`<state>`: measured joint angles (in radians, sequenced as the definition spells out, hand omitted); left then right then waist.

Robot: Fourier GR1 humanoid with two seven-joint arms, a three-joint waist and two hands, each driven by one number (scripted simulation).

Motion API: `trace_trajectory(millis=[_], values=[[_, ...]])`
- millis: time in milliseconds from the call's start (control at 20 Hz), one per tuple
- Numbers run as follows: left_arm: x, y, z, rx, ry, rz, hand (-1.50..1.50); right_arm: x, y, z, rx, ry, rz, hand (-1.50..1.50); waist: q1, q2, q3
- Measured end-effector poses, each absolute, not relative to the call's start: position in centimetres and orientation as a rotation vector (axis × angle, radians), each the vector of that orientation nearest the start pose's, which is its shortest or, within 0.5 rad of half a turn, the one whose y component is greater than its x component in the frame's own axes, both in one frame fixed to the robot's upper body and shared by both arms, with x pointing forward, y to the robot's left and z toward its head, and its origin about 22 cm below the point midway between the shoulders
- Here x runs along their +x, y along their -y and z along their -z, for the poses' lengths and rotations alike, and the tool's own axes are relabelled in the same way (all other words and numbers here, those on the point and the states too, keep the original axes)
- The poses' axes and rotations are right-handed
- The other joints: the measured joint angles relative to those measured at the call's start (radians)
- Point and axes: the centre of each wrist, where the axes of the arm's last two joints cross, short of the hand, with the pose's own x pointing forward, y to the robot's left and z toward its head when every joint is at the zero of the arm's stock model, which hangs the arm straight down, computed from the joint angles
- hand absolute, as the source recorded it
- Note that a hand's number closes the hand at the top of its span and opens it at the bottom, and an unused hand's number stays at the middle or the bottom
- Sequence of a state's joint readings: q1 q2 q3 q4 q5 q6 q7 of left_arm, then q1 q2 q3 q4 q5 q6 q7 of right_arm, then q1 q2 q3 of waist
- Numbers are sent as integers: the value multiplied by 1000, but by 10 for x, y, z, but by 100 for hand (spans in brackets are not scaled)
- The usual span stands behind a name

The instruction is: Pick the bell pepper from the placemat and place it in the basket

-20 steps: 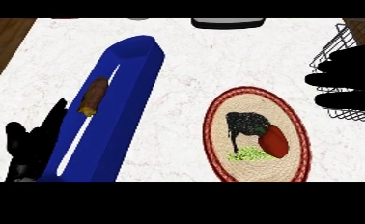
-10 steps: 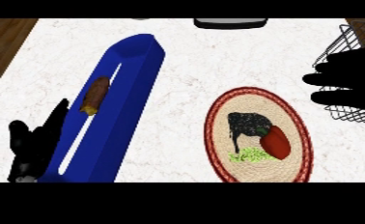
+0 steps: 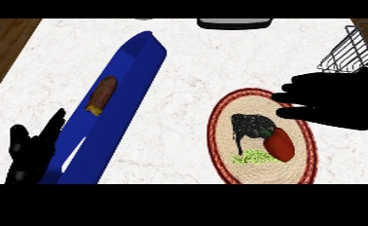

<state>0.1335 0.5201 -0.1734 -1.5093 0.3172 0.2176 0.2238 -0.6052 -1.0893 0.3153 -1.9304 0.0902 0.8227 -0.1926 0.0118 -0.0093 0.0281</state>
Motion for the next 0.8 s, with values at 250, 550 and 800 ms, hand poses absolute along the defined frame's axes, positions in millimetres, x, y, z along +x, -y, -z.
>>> trace_trajectory(millis=[250,550,800], values=[[201,-328,8,292,1098,32,0,260,249,-249,-184,1398,-2122,-150,-1,1,-1],[202,-330,8,291,1084,34,0,264,248,-211,-197,1365,-2141,-150,0,2,-1],[202,-329,8,294,1085,41,0,268,249,-184,-186,1371,-2135,-150,0,1,0]])
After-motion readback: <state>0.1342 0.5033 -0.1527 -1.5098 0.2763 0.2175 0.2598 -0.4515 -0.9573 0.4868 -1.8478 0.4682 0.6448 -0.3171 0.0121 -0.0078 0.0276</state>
